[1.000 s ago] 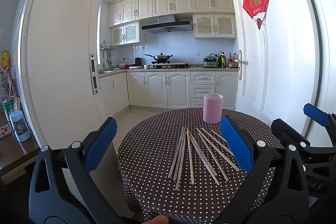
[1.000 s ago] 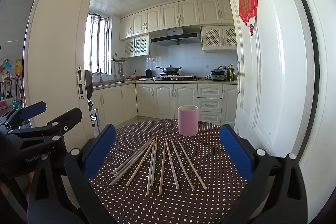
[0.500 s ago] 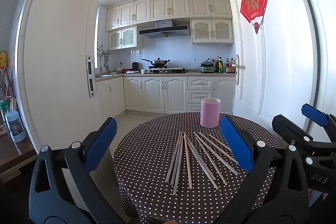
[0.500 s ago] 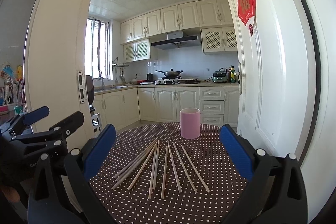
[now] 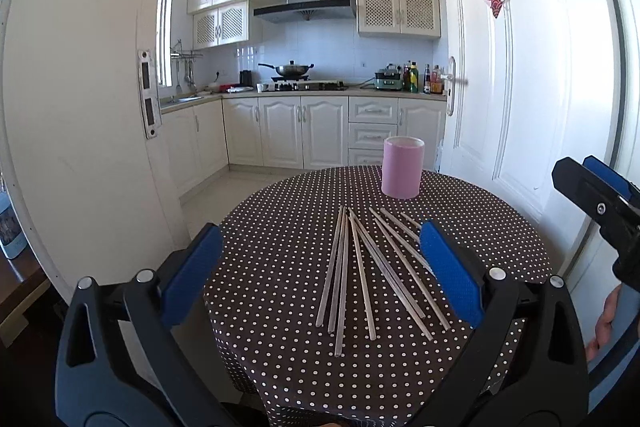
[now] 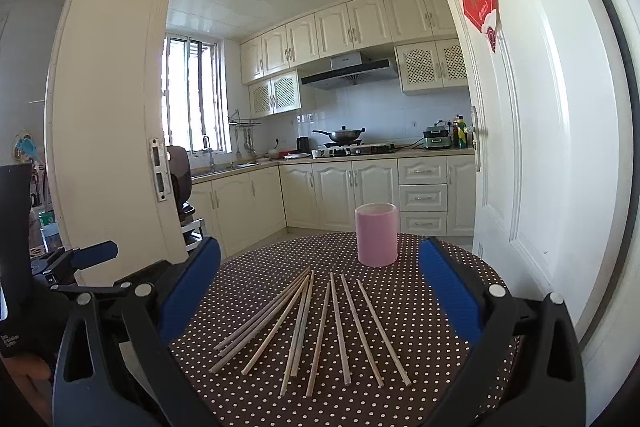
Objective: Organize utensils
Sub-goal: 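Lower both grippers toward the loose wooden chopsticks, opened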
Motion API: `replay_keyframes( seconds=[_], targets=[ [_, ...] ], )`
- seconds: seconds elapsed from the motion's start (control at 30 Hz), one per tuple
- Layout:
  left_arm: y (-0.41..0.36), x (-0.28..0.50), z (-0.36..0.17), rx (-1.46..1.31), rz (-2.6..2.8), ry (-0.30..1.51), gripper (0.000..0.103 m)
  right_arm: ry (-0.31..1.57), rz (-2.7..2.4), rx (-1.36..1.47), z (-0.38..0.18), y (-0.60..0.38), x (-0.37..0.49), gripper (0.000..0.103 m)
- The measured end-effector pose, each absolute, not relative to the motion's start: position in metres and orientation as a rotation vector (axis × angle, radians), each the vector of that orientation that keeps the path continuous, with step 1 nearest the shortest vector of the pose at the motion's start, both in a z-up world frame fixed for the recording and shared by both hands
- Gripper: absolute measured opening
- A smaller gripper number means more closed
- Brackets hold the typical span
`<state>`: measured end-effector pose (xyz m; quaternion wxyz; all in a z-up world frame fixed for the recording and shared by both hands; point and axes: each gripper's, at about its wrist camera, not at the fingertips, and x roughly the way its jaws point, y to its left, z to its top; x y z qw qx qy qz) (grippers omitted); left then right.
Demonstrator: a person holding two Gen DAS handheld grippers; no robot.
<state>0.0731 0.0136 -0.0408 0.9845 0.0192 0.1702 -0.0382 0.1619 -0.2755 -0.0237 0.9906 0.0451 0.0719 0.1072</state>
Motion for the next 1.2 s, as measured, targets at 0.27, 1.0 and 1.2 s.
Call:
replay_keyframes(
  seconds=[0.27, 1.0, 1.2],
  targets=[
    [0.030, 0.132, -0.059, 0.031, -0.104, 0.496, 0.097, 0.357, 0.203, 0.112, -0.043, -0.300, 0.223, 0.096],
    [0.023, 0.306, -0.147, 0.087, -0.300, 1.089, 0.066, 0.853, 0.342, -0.037, -0.098, -0.305, 0.349, 0.089],
    [0.015, 0.327, -0.152, 0.113, -0.292, 1.109, 0.063, 0.928, 0.348, -0.071, -0.104, -0.304, 0.371, 0.073]
  ],
)
